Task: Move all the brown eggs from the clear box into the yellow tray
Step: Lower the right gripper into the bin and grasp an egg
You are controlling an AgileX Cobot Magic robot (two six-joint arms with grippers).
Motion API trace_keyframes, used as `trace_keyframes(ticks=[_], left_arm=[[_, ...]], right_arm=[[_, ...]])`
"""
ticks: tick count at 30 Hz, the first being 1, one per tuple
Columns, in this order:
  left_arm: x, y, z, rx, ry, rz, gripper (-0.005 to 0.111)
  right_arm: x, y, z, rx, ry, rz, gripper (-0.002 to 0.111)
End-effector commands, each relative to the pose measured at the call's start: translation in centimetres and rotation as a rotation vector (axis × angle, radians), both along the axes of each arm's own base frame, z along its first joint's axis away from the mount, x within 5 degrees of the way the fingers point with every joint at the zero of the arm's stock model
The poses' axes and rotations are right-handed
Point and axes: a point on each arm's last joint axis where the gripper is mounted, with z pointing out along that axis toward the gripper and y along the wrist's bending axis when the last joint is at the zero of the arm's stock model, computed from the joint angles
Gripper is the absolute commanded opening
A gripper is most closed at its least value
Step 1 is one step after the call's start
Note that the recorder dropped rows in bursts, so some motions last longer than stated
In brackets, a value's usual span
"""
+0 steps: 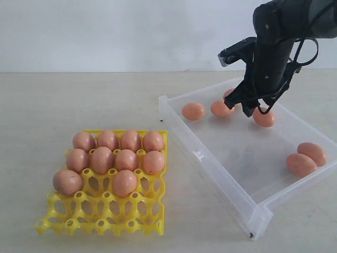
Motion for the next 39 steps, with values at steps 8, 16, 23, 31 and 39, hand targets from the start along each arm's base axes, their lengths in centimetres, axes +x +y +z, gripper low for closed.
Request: trace_keyframes(ticks=[8, 16, 23, 31, 39], left_arm=[[0.0, 0.0, -0.1, -0.011, -0.004, -0.001, 0.004], [0.0, 0.0, -0.1, -0.011, -0.004, -0.001, 0.004], [0.0, 0.0, -0.1, -0.011, -0.004, -0.001, 0.004], [0.0, 0.0, -0.1, -0.011, -0.004, -0.001, 0.004], [0.0, 0.0, -0.1, -0.011, -0.004, -0.001, 0.004]], right_arm=[[1.4, -0.4, -2.3, -0.044, -0.044, 0.028, 0.049], [1.9, -0.7, -3.2, -0.083, -0.066, -0.009, 0.049], [1.9, -0.9, -4.6, -0.109, -0.034, -0.021, 0.049], [1.8, -1.0, -6.1, -0.114, 0.013, -0.04, 0.045], [1.4, -0.8, -5.8, -0.068, 0.031, -0.121, 0.0]])
